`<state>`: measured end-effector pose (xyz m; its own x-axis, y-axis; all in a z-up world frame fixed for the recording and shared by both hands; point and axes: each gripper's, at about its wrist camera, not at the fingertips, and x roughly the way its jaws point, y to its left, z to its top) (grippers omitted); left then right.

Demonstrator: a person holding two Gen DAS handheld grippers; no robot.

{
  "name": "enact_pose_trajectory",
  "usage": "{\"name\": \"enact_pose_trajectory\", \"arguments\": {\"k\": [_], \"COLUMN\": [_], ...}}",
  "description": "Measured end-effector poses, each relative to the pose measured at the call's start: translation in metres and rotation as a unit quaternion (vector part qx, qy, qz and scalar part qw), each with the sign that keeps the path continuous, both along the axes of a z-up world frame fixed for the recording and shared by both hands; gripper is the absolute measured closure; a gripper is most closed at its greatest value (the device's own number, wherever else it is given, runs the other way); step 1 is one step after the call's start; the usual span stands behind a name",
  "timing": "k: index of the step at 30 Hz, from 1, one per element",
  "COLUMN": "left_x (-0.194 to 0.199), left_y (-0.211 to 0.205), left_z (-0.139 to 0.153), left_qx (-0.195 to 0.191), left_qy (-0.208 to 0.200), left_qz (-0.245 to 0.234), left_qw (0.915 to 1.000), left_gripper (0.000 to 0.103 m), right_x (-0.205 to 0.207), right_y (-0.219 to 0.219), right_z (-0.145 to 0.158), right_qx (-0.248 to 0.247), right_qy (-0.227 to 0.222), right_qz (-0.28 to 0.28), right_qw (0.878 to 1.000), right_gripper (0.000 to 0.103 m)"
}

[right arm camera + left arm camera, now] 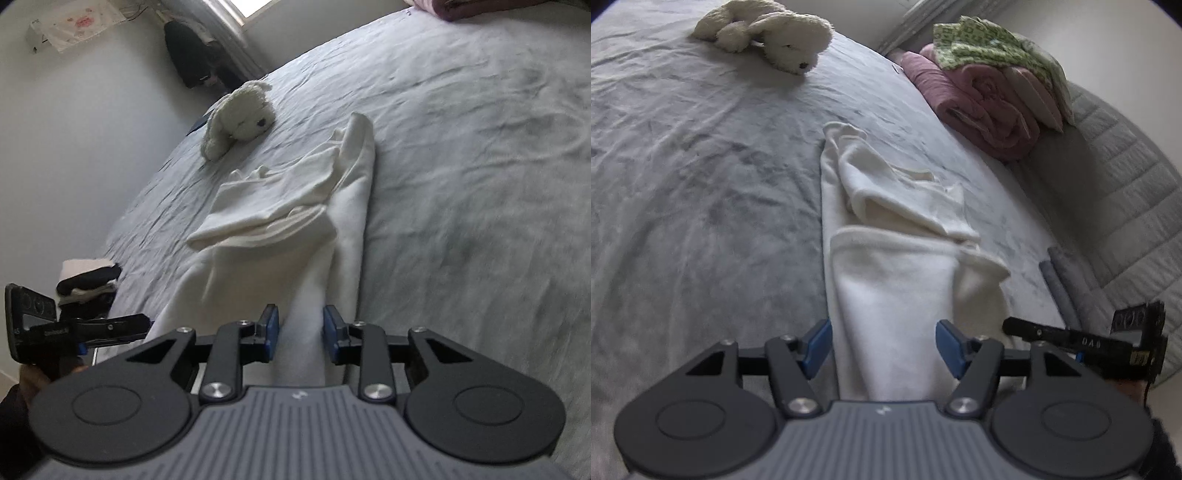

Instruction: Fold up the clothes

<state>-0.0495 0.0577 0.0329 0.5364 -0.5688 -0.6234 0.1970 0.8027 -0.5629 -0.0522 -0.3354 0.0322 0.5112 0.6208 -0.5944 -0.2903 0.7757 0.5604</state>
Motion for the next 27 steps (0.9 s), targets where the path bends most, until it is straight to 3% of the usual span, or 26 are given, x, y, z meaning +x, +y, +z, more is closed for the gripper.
{"name": "enact_pose_trajectory", "arguments": {"k": [12, 14, 16, 21, 23, 25, 27], "left_x": [-0.021, -0.02, -0.02, -0.019, -0.018, -0.018, -0.019], "left_y": [-0.006, -0.006, -0.006, -0.007, -0.009, -0.009, -0.004], "left_z": [-0.002, -0.002, -0.002, -0.003, -0.003, -0.004, -0.002], "left_qx": [0.02, 0.021, 0.023, 0.024, 0.032, 0.037, 0.022], "left_qy": [-0.022, -0.024, -0.026, -0.029, -0.036, -0.04, -0.043], "left_qz": [0.002, 0.003, 0.001, -0.001, -0.001, 0.006, 0.016], "left_qw": [0.9996, 0.9995, 0.9994, 0.9993, 0.9988, 0.9985, 0.9987], "left_gripper": [0.04, 0.044, 0.056, 0.062, 0.072, 0.091, 0.093], "right_x": [-0.036, -0.039, -0.043, -0.047, -0.047, -0.048, -0.052], "right_y": [-0.003, -0.003, -0.003, -0.005, -0.007, -0.008, -0.012], "right_z": [-0.009, -0.009, -0.008, -0.009, -0.011, -0.011, -0.008], "right_qx": [0.015, 0.019, 0.02, 0.031, 0.04, 0.043, 0.066], "right_qy": [0.01, 0.008, 0.004, 0.004, 0.011, 0.01, 0.009], "right_qz": [-0.037, -0.041, -0.044, -0.051, -0.056, -0.062, -0.074], "right_qw": [0.999, 0.999, 0.999, 0.998, 0.998, 0.997, 0.995], "right_gripper": [0.072, 0.076, 0.082, 0.083, 0.083, 0.09, 0.093]}}
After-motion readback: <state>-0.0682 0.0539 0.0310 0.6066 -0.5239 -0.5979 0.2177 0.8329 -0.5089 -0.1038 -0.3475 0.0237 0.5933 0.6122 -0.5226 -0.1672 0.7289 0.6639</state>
